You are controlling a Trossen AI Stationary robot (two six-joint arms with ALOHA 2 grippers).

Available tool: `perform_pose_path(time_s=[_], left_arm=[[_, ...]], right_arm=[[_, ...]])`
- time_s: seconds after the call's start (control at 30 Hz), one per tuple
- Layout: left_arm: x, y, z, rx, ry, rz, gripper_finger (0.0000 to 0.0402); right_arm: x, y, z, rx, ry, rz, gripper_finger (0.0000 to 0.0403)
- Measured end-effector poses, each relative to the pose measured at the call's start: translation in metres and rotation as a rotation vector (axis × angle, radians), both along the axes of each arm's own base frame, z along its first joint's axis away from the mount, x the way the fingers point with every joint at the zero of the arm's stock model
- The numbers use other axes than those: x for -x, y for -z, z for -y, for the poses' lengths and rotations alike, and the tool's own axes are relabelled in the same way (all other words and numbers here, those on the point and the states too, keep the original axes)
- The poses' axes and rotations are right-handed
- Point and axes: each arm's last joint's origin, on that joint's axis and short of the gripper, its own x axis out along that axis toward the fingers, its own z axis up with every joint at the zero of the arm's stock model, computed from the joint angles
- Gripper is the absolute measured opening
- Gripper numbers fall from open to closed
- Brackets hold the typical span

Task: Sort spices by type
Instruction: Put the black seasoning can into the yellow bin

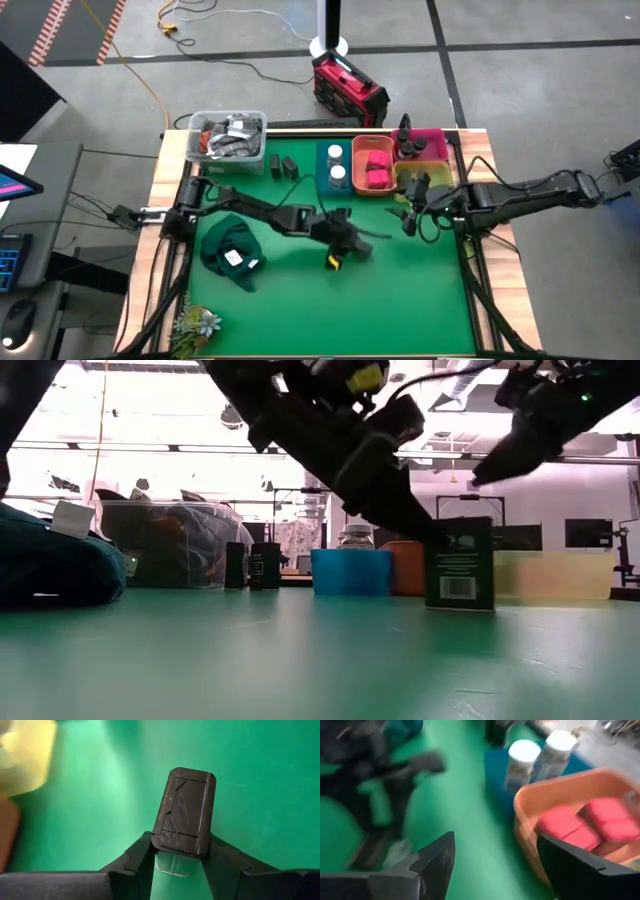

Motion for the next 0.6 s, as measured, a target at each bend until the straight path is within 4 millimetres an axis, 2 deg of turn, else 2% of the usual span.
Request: perform_pose_path(time_s=[0.17,0.3,0.4,0.6], left_arm=[[-0.003,-0.001,-0.025,0.001,-0.058,0.018,0.0135],[-0.004,-0.002,-0.038,0.021,-0.104,0.038,0.0135],[-0.004,-0.002,-0.044,0.037,-0.128,0.045,0.0135],[-0.004,-0.002,-0.046,0.06,-0.153,0.043,0.0135]], right_arm=[[-0.005,0.009,-0.013,-0.049,-0.087,-0.063,0.0305],[-0.013,0.011,-0.024,-0.063,-0.155,-0.042,0.0305],[-0.022,0.013,-0.025,-0.086,-0.133,-0.018,0.0305],[-0.043,0.014,-0.026,-0.091,-0.09,-0.114,0.0305]])
